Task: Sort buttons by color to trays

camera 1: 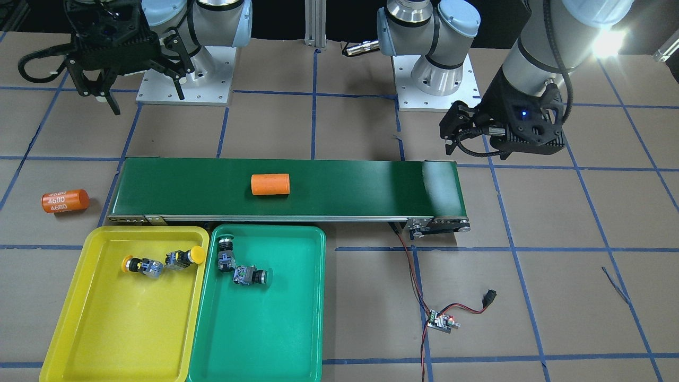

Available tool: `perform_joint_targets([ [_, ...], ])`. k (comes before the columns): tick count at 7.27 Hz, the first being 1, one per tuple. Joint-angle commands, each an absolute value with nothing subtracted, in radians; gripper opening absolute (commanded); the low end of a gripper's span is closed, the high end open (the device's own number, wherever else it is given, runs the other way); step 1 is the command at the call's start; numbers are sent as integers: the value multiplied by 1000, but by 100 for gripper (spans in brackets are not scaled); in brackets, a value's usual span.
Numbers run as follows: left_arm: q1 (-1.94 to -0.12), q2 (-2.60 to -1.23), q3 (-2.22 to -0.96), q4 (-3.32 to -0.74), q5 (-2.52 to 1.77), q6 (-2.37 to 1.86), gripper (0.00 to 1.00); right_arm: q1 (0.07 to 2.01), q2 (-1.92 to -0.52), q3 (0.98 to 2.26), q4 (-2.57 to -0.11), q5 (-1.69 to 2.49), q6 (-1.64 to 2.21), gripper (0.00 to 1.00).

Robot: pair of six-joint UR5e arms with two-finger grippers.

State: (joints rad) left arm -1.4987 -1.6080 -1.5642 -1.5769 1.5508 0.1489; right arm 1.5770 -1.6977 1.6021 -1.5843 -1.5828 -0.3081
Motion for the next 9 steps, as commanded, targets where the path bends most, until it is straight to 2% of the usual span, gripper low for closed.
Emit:
perform_joint_targets([
  [1,-1499,-1609,-1563,-1577,1551,149,100,1577,-1729,1603,-1580,-1583,-30,100],
  [9,-1499,-1611,-1560,-1577,1551,149,100,1580,-1729,1605,-1577,-1582,5,100],
])
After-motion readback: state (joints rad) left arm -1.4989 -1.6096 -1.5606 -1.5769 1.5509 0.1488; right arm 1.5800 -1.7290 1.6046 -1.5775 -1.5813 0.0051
